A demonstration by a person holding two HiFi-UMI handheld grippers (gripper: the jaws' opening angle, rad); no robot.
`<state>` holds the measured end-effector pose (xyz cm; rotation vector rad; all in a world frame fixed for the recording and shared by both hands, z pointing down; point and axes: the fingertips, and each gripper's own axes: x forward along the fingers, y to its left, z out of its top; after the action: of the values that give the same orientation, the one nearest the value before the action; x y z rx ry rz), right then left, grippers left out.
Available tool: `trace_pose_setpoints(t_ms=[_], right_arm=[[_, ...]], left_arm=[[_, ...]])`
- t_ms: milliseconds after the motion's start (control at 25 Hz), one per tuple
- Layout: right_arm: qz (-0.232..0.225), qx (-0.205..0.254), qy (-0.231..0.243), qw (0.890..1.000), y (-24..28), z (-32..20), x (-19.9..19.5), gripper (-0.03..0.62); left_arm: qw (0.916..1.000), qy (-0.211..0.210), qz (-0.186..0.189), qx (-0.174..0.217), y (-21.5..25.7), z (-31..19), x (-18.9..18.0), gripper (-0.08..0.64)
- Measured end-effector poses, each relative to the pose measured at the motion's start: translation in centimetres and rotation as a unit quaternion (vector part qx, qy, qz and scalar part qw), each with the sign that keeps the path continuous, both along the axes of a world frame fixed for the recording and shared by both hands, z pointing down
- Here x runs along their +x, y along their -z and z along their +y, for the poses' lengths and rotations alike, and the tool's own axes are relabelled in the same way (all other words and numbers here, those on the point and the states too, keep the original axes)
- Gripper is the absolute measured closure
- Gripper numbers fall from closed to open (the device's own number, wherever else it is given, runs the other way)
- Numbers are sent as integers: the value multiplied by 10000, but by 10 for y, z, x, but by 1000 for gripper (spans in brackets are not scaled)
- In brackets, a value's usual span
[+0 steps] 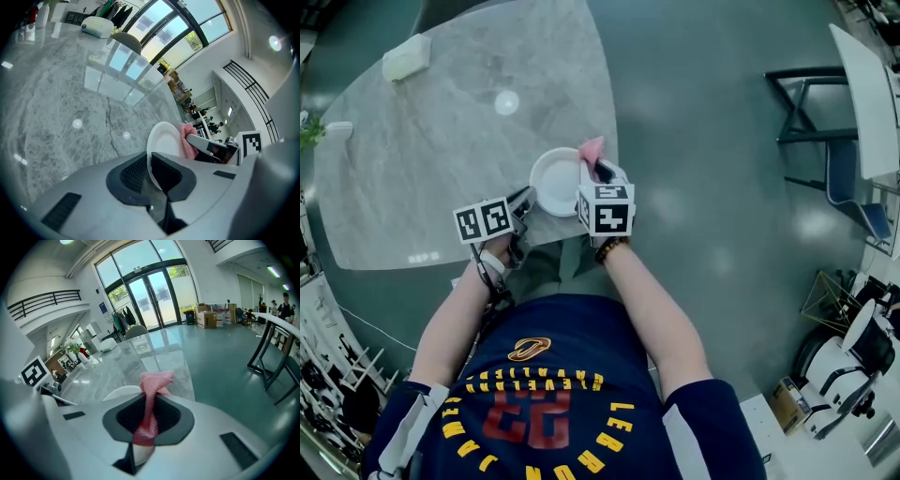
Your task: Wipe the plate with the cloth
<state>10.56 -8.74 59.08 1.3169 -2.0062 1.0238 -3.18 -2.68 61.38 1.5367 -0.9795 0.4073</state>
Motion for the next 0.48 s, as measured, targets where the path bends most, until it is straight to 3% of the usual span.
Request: trace_pose_setpoints(t_ms=[160, 480], right_arm=[[-160, 99, 75, 9998, 13, 3, -11, 552], [-344, 47, 949, 9949, 14, 19, -79, 552]], left_arm=[[10000, 1, -5, 15, 3, 0, 4, 526], [9999, 87, 111, 51, 0, -2, 6, 526]])
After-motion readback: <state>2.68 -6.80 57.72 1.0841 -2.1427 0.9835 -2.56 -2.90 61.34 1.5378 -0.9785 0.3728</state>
